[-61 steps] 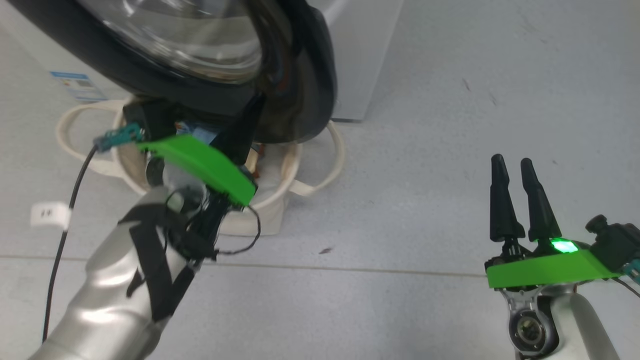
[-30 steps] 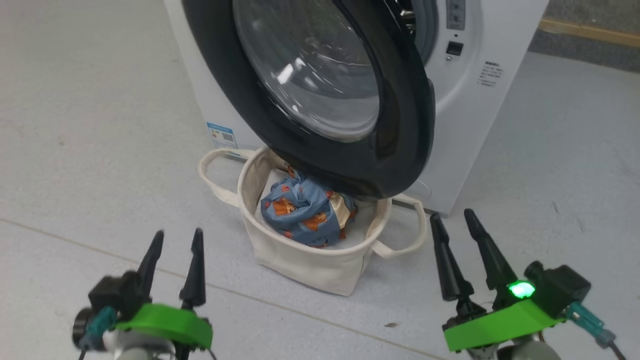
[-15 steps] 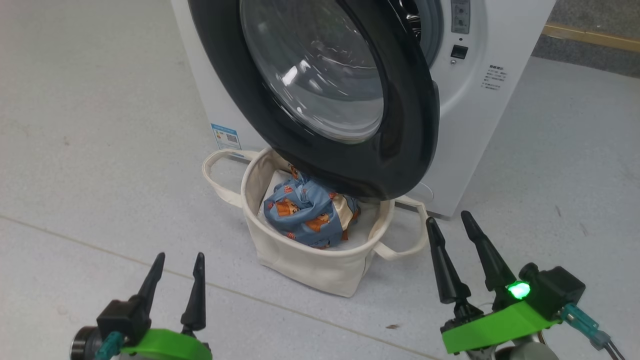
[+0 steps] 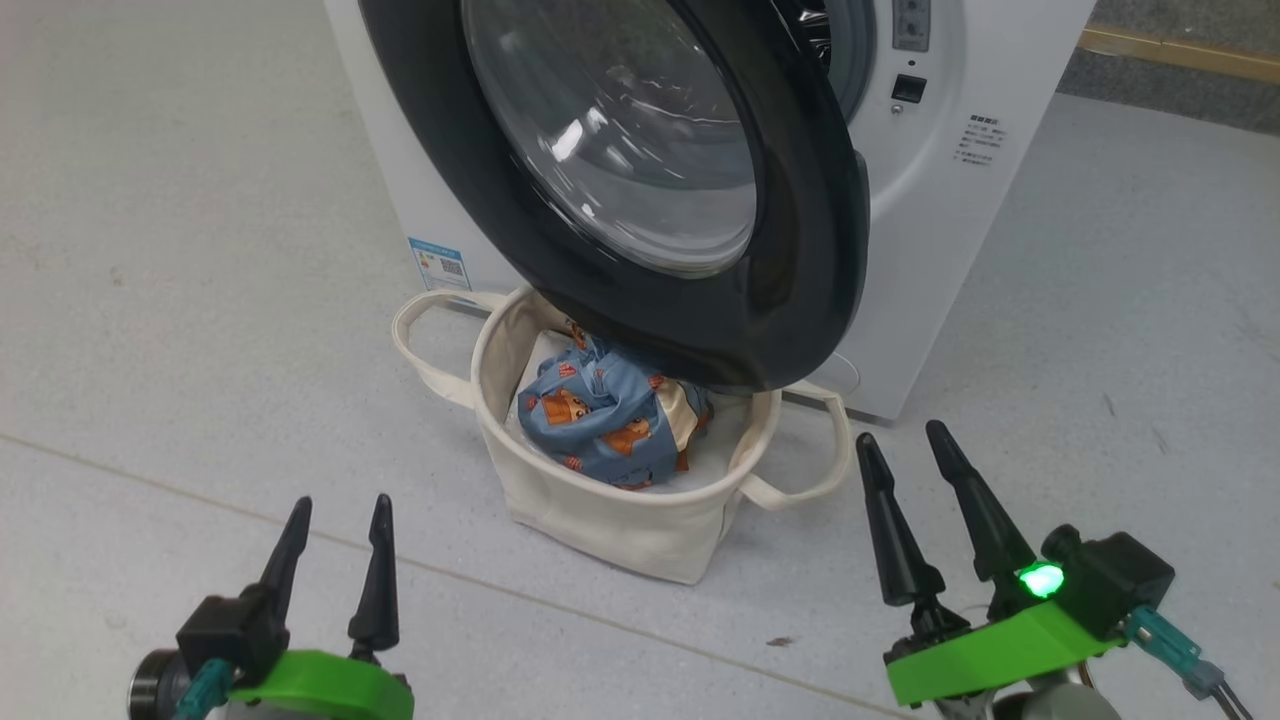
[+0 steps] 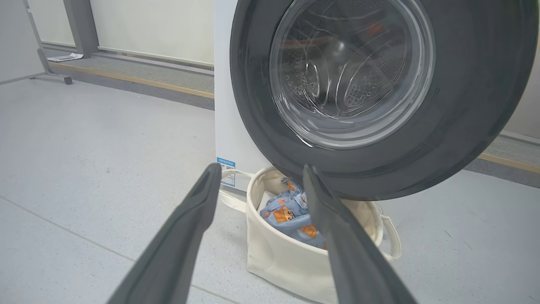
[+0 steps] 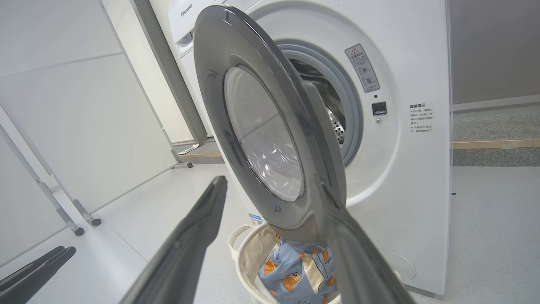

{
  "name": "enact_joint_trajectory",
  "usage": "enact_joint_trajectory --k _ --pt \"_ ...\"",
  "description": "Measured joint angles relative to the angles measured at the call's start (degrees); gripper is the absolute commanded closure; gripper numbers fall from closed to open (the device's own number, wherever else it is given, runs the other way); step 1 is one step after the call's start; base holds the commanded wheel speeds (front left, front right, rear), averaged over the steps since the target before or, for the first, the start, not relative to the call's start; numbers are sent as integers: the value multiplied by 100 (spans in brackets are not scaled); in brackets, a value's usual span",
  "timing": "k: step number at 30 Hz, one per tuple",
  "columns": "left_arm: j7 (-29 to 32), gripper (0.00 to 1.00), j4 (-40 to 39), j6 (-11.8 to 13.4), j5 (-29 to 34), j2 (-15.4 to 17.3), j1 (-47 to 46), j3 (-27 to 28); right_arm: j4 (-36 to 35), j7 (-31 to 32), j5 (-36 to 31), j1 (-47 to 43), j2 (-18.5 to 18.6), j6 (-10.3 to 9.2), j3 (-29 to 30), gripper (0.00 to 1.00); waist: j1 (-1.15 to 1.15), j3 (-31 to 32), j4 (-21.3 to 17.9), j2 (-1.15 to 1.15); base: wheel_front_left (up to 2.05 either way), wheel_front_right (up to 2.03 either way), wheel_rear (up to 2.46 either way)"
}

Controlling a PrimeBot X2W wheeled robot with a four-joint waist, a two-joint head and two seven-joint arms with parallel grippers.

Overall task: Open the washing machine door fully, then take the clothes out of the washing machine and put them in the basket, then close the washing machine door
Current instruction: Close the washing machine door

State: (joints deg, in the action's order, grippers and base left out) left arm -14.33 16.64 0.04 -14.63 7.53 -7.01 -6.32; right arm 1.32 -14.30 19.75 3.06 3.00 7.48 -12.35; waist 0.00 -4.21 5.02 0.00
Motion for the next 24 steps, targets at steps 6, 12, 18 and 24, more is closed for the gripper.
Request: enact_joint_trajectory --k 6,12,18,24 --pt "1 0 0 -118 138 -118 0 163 1 0 0 0 0 0 7 0 0 0 13 0 0 0 0" --pt "0 0 29 -244 243 -236 0 244 -1 0 0 1 0 0 8 0 0 -11 50 0 0 0 0" --pt "1 0 87 -309 293 -310 -1 296 149 0 -1 15 1 0 -208 100 0 -49 92 0 0 0 0" --pt "0 0 133 -358 354 -376 -20 326 196 0 -189 408 0 0 -394 100 0 -208 158 0 0 0 0"
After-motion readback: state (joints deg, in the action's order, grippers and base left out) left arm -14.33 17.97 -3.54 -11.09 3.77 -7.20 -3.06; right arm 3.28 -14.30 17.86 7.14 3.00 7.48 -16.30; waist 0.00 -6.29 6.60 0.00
